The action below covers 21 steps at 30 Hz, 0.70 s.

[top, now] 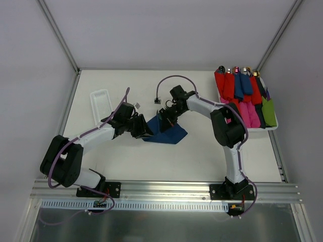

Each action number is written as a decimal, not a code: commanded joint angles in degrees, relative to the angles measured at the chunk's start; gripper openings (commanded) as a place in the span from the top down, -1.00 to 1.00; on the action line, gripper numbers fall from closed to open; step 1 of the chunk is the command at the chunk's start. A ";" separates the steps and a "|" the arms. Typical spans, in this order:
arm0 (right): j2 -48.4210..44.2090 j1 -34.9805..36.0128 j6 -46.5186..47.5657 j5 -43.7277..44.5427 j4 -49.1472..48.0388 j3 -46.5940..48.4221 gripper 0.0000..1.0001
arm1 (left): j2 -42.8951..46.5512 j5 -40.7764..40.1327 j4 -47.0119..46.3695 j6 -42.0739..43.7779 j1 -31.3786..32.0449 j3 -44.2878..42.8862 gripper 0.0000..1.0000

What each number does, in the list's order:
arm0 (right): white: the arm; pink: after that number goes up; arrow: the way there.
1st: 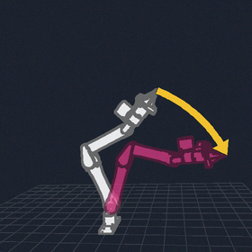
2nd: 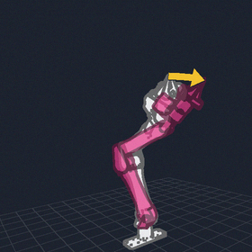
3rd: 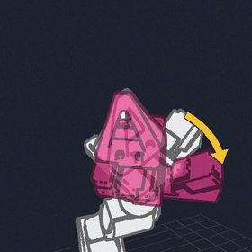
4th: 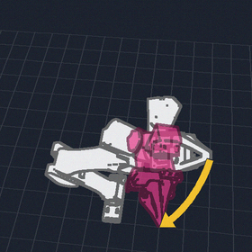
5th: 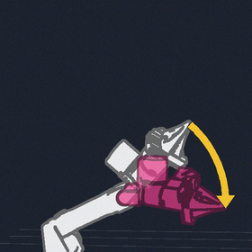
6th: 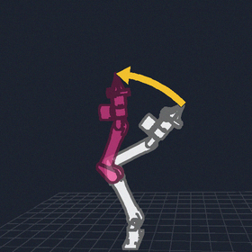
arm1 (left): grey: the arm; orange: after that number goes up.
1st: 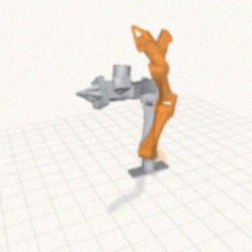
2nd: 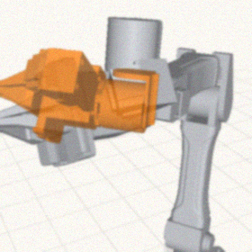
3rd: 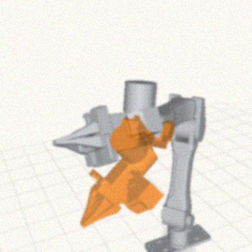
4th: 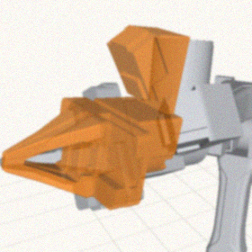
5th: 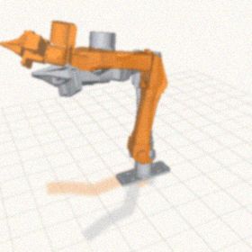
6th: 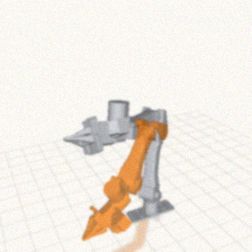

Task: Place the utensils on the paper napkin and roll it up

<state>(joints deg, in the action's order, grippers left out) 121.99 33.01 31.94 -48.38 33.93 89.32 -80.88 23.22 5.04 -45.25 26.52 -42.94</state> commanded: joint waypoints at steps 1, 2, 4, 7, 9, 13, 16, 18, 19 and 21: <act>0.79 -0.32 -0.74 -0.05 0.96 3.14 1.00 | 0.29 3.22 -1.17 2.89 -0.33 -0.83 0.46; 0.88 -0.41 -0.83 0.04 0.96 3.49 1.00 | 0.11 3.67 -1.69 3.07 -0.24 -0.92 0.50; 1.23 -0.50 -1.18 0.13 0.96 3.67 1.00 | -0.24 4.11 -2.14 3.15 -0.07 -1.09 0.52; 1.40 -0.76 -1.27 0.74 0.96 3.93 1.00 | -1.29 4.29 -2.75 2.63 0.28 -1.27 0.56; 1.49 -0.76 -1.36 1.09 0.96 4.02 1.00 | -2.08 4.55 -3.10 2.45 0.37 -1.53 0.57; 2.11 -1.02 -1.97 1.62 0.87 4.46 1.00 | -4.10 4.73 -3.37 2.01 0.63 -2.32 0.63; 2.54 -1.02 -2.32 1.97 0.87 4.90 1.00 | -5.95 4.55 -3.54 1.23 0.63 -2.85 0.67; 2.81 -1.11 -2.50 2.06 0.96 5.16 0.99 | -7.44 4.64 -3.72 0.78 0.64 -3.11 0.71; 2.90 -1.11 -2.67 2.15 0.96 5.34 0.99 | -8.23 4.64 -3.81 0.35 0.72 -3.12 0.73; 3.16 -1.02 -2.76 2.24 0.96 5.52 0.99 | -8.94 4.29 -3.81 -0.18 0.81 -3.12 0.75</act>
<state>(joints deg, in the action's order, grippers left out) 124.90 32.23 29.95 -46.48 34.00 92.20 -88.90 26.65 2.17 -44.34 26.68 -44.34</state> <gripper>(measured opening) 0.007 0.129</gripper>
